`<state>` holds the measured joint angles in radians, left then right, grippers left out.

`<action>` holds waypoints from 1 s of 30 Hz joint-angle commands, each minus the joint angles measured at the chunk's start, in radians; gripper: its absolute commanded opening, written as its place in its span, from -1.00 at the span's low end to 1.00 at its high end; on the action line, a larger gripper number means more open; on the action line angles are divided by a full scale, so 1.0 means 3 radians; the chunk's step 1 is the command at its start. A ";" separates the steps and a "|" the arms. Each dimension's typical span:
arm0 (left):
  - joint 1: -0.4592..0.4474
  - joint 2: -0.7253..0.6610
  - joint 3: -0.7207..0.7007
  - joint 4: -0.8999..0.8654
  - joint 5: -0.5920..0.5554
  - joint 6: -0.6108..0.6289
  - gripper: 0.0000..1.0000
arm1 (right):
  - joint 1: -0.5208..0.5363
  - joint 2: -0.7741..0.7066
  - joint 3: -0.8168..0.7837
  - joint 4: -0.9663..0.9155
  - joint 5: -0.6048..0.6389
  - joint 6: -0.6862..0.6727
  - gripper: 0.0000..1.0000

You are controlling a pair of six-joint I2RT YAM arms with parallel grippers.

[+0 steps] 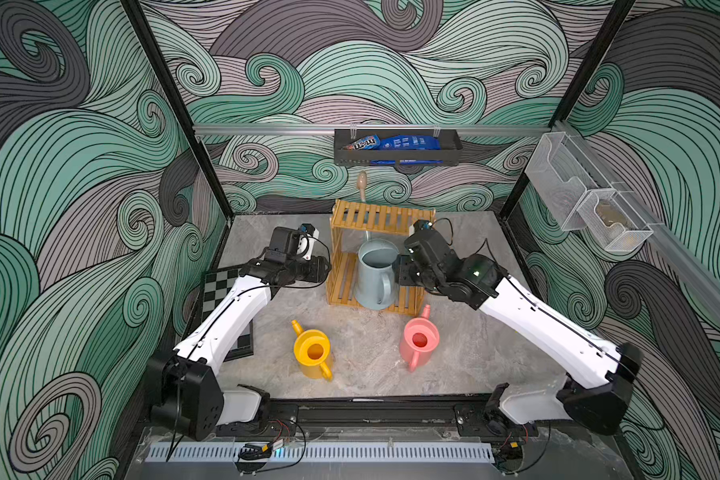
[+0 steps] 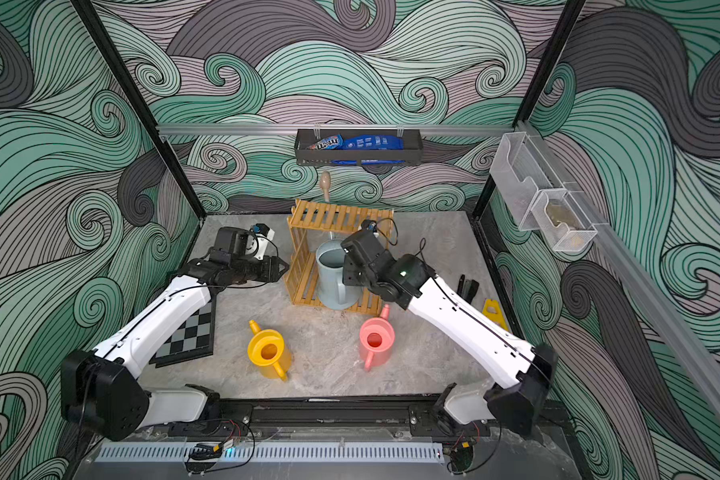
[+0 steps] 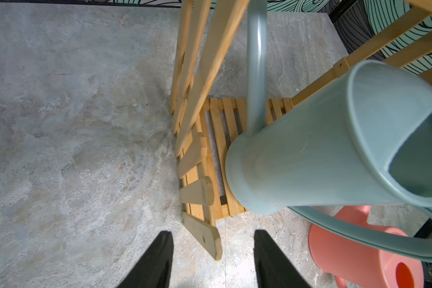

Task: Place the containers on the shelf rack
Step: 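Place the container on the shelf, then adjust the shelf at the center of the board.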

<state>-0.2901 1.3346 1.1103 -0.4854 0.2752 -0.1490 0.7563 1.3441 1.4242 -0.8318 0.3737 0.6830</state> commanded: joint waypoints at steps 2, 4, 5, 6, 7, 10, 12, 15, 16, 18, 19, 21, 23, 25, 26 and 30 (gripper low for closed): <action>0.0011 0.0078 0.0006 0.0052 0.0275 0.0122 0.10 | -0.0330 -0.0178 -0.0495 0.0159 -0.0148 -0.0178 0.08; 0.0011 0.0079 -0.0019 0.0056 0.0259 0.0185 0.10 | -0.0484 -0.0233 -0.0737 0.0308 -0.0233 -0.0255 0.12; 0.0011 0.0077 -0.0046 0.0069 0.0232 0.0212 0.11 | -0.0555 -0.0244 -0.0851 0.0398 -0.0281 -0.0296 0.13; 0.0011 0.0077 -0.0069 0.0080 0.0220 0.0226 0.11 | -0.0610 -0.0240 -0.0943 0.0494 -0.0318 -0.0325 0.13; 0.0012 0.0081 -0.0083 0.0079 0.0218 0.0237 0.11 | -0.0657 -0.0219 -0.1015 0.0572 -0.0356 -0.0343 0.13; 0.0013 0.0082 -0.0095 0.0069 0.0216 0.0278 0.11 | -0.0737 -0.0080 -0.1068 0.0731 -0.0489 -0.0413 0.03; 0.0014 0.0088 -0.0118 0.0089 0.0190 0.0305 0.11 | -0.0741 0.0047 -0.1032 0.0813 -0.0484 -0.0469 -0.10; 0.0011 0.0100 -0.0146 0.0101 0.0233 0.0307 0.09 | -0.0747 0.0261 -0.0938 0.0933 -0.0477 -0.0645 -0.45; 0.0013 0.0093 -0.0139 0.0089 0.0257 0.0303 0.07 | -0.0751 0.0328 -0.0893 0.0954 -0.0478 -0.0702 -0.58; 0.0011 0.0071 -0.0125 0.0072 0.0265 0.0309 0.03 | -0.0758 0.0474 -0.0769 0.0959 -0.0477 -0.0799 -0.78; 0.0014 0.0063 -0.0129 0.0080 0.0253 0.0316 0.00 | -0.0761 0.0539 -0.0705 0.0953 -0.0464 -0.0855 -0.85; 0.0013 0.0062 -0.0166 0.0119 0.0251 0.0314 -0.06 | -0.0774 0.0656 -0.0600 0.0951 -0.0412 -0.0955 -0.94; 0.0011 0.0078 -0.0180 0.0132 0.0284 0.0294 -0.12 | -0.0802 0.0758 -0.0517 0.0957 -0.0382 -0.1042 -0.96; 0.0011 0.0087 -0.0148 0.0108 0.0304 0.0292 -0.16 | -0.0841 0.0830 -0.0436 0.0925 -0.0377 -0.1088 -0.96; 0.0011 0.0087 -0.0139 0.0105 0.0283 0.0298 -0.17 | -0.0859 0.0852 -0.0393 0.0887 -0.0385 -0.1091 -0.96; 0.0016 0.0080 -0.0178 0.0149 0.0173 0.0329 -0.16 | -0.0885 0.0831 -0.0354 0.0786 -0.0355 -0.1033 -0.96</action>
<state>-0.2829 1.3533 1.0580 -0.4507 0.3244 -0.0692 0.4953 1.6005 1.2972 -0.5987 0.2699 0.3691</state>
